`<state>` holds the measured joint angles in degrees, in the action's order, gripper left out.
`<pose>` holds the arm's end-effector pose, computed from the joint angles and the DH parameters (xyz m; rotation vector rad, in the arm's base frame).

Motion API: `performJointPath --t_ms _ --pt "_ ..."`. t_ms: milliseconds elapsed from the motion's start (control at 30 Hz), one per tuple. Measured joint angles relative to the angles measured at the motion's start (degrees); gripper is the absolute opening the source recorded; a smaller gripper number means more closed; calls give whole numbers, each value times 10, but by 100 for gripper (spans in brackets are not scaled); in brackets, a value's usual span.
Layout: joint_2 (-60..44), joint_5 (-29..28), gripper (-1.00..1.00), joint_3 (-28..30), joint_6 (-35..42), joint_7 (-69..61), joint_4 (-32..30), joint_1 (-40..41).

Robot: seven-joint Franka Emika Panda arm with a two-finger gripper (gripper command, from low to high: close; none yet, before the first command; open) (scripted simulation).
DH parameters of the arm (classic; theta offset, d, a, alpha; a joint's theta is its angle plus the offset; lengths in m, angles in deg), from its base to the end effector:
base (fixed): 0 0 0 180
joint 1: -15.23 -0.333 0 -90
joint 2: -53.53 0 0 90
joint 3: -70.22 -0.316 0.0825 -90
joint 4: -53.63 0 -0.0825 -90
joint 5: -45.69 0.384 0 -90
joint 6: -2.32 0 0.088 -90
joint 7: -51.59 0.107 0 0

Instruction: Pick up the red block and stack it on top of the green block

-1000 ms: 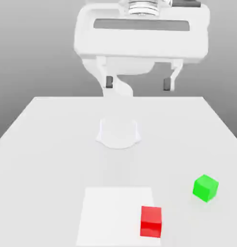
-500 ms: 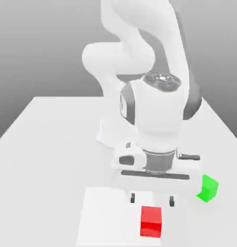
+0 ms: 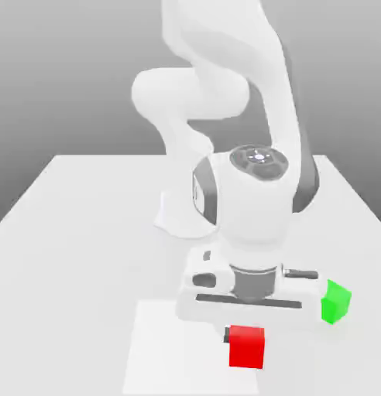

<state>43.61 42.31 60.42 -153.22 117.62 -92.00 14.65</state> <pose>0.4497 0.0870 0.2089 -2.8098 1.3924 0.0009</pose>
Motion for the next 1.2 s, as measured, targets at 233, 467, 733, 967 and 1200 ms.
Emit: performJointPath --t_ms 233,467,733,967,1200 --pt "59 57 -100 -46 18 159 -29 -64" --pt "103 76 -100 -80 30 355 -59 -135" --pt "122 51 -100 -113 31 573 -87 -180" --pt "69 -4 -100 -106 -16 621 -81 -176" --pt "1 -71 100 -76 -76 669 -82 -194"
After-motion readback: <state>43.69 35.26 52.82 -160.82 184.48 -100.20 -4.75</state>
